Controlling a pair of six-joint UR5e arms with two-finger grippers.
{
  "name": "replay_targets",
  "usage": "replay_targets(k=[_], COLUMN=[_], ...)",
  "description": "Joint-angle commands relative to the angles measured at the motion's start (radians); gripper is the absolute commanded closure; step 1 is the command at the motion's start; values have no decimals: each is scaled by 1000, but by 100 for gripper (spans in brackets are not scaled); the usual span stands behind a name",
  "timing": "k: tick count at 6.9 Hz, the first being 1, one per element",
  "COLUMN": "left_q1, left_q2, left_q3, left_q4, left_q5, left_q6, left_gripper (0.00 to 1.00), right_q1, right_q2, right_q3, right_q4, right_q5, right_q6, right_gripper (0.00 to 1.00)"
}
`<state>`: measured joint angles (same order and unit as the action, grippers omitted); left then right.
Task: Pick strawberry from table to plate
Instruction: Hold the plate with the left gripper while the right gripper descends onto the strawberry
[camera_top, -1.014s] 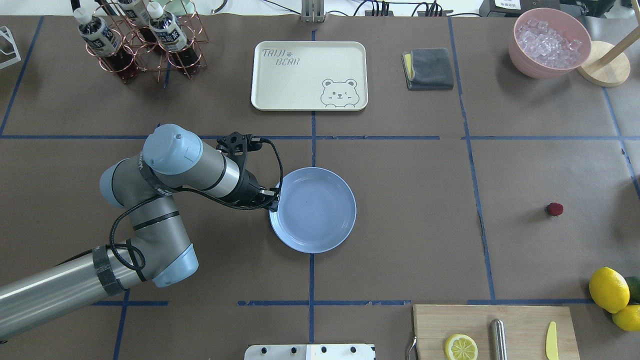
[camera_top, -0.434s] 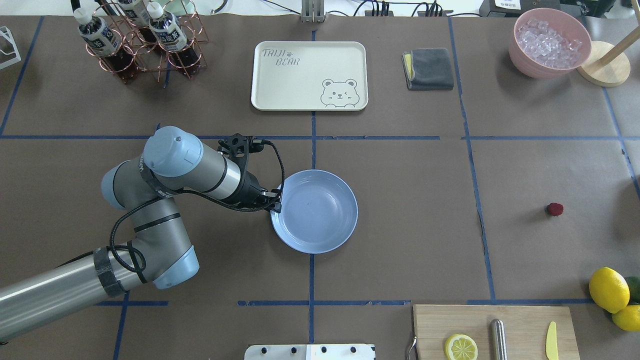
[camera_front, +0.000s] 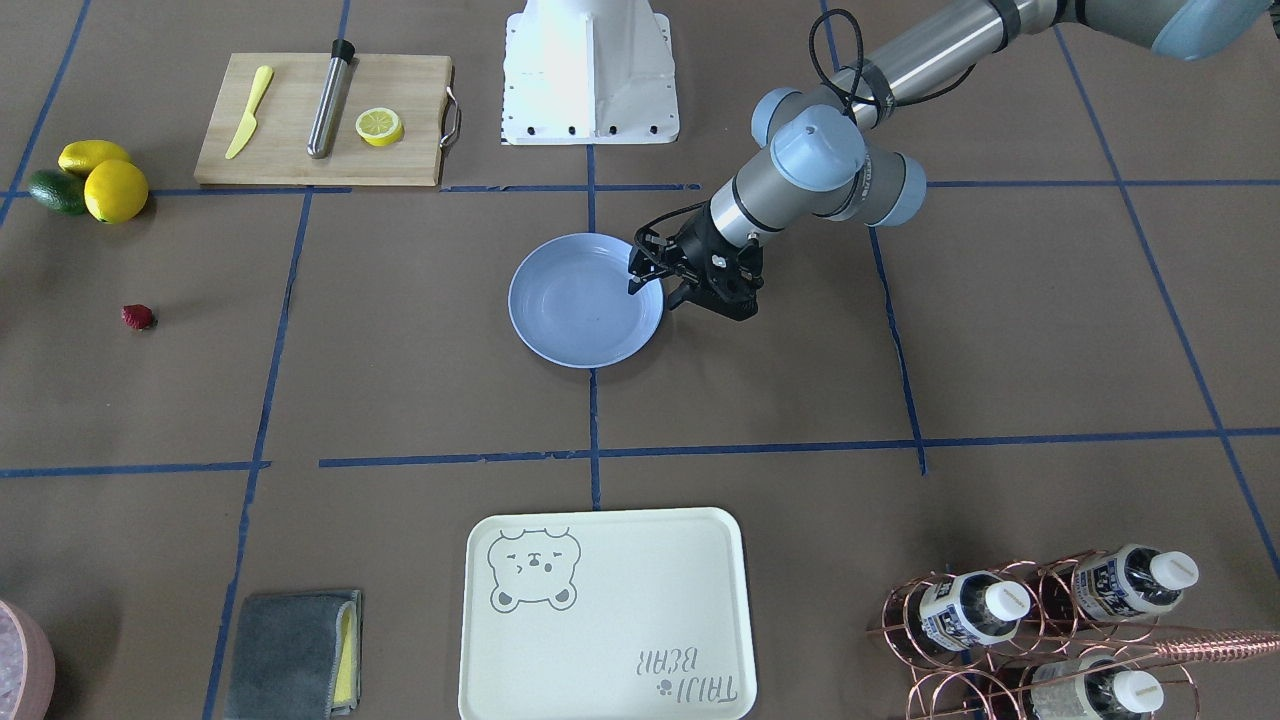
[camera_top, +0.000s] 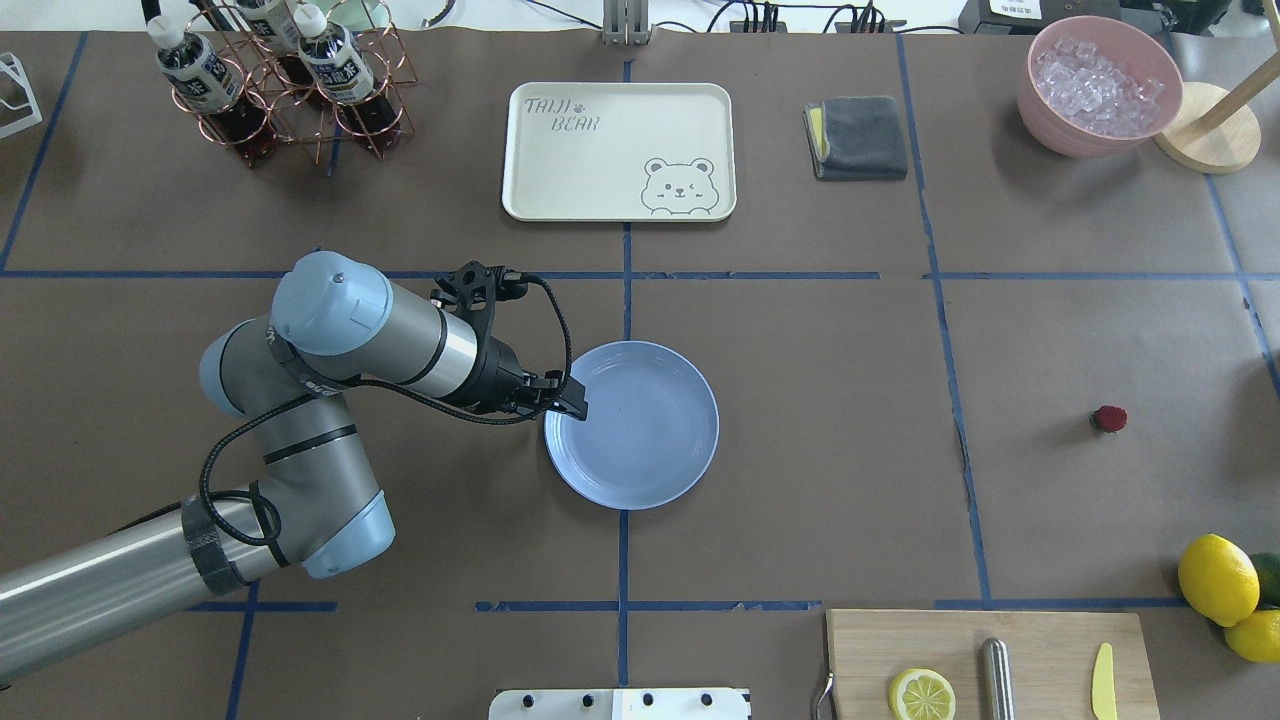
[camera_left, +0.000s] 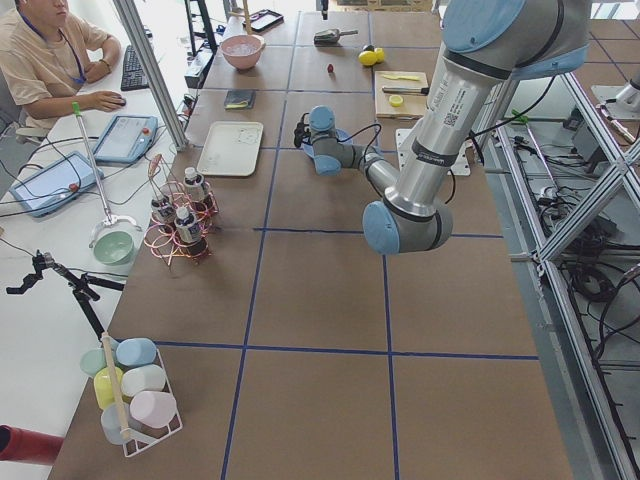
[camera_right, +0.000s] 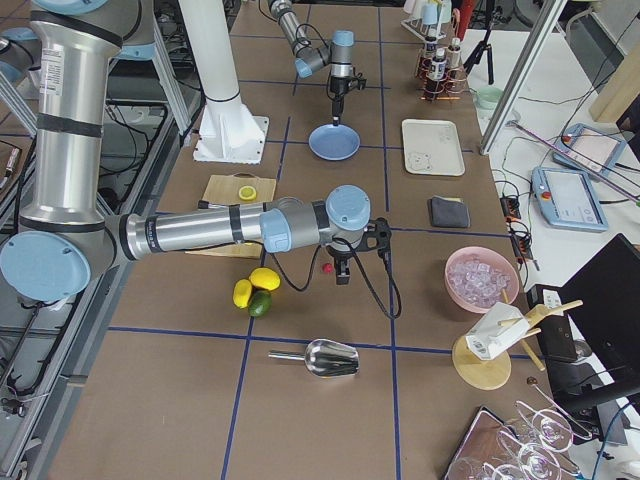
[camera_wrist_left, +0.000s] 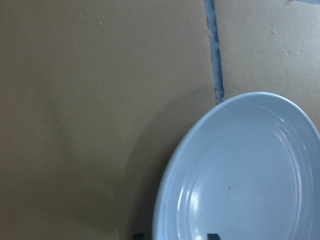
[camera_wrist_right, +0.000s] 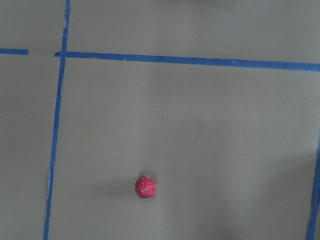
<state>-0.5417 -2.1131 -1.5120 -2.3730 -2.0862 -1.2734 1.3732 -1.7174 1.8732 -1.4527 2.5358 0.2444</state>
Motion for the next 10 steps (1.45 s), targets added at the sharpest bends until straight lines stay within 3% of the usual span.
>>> replay_targets(k=[1,2,4,8,9,10], left_q1=[-3,0,-1,5,3,3], left_q2=[7,7,16,22,25,25], left_q3=[-66,-73,-73,-77,-82,-83], left_q4=[-22,-22,-22,-23,-23,-23], left_q5=[2,8,20,35,35,35], left_q6=[-105,-130,-133,-135,-135,-136], left_gripper=[23,23,21,19,19,18], right_q1=[-191,-314,-396,-502,-511,-510], right_q2=[-8,-10,-10,-8,-8,-13], right_q3=[0,-34,-144,-193,-197,-198], right_q4=[233,368,556,589,588,588], right_q5=[-210,-309,-331,-424,-424,-422], right_q6=[317,501,600,618,621,622], right_gripper=[0,0,0,3,7,29])
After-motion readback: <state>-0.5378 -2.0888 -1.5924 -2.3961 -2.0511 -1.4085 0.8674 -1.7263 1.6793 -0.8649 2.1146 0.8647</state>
